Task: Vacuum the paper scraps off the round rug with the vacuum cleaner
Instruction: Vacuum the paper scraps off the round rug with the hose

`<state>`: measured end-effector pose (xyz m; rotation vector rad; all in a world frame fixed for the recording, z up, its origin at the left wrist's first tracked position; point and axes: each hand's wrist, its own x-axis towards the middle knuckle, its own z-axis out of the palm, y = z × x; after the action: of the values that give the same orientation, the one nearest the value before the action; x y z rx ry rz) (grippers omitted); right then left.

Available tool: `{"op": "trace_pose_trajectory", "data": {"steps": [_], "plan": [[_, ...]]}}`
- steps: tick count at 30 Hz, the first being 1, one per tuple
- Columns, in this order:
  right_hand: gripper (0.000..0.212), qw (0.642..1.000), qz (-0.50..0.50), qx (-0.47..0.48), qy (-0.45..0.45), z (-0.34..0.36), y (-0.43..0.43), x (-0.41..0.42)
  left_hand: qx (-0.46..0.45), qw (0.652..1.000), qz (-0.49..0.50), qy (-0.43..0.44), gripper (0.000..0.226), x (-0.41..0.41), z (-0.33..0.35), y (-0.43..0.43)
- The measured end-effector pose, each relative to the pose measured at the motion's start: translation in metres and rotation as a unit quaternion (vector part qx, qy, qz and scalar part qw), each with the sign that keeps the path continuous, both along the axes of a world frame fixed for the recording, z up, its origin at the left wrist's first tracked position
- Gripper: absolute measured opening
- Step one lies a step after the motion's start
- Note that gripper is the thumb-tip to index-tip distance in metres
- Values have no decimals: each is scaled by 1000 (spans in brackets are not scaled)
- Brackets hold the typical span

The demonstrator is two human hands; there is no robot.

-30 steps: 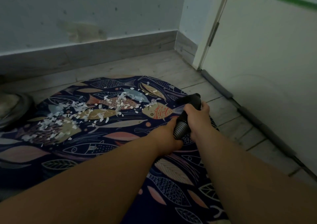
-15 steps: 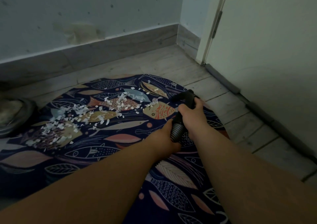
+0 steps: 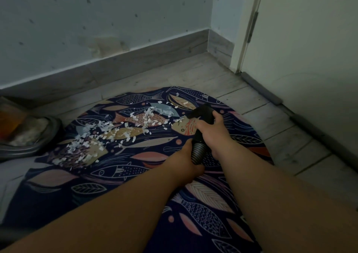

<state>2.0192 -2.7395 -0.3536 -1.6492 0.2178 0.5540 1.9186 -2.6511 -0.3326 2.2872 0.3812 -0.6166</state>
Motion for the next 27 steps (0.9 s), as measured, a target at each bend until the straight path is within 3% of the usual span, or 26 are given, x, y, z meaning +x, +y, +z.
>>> {"op": "trace_pose_trajectory", "data": {"steps": [19, 27], "plan": [[83, 998, 62, -18, 19, 5, 22, -26, 17, 999, 31, -2, 99, -33, -2, 15], [85, 995, 91, -18, 34, 12, 42, -46, -11, 998, 62, -11, 92, -56, 0, 29]]}}
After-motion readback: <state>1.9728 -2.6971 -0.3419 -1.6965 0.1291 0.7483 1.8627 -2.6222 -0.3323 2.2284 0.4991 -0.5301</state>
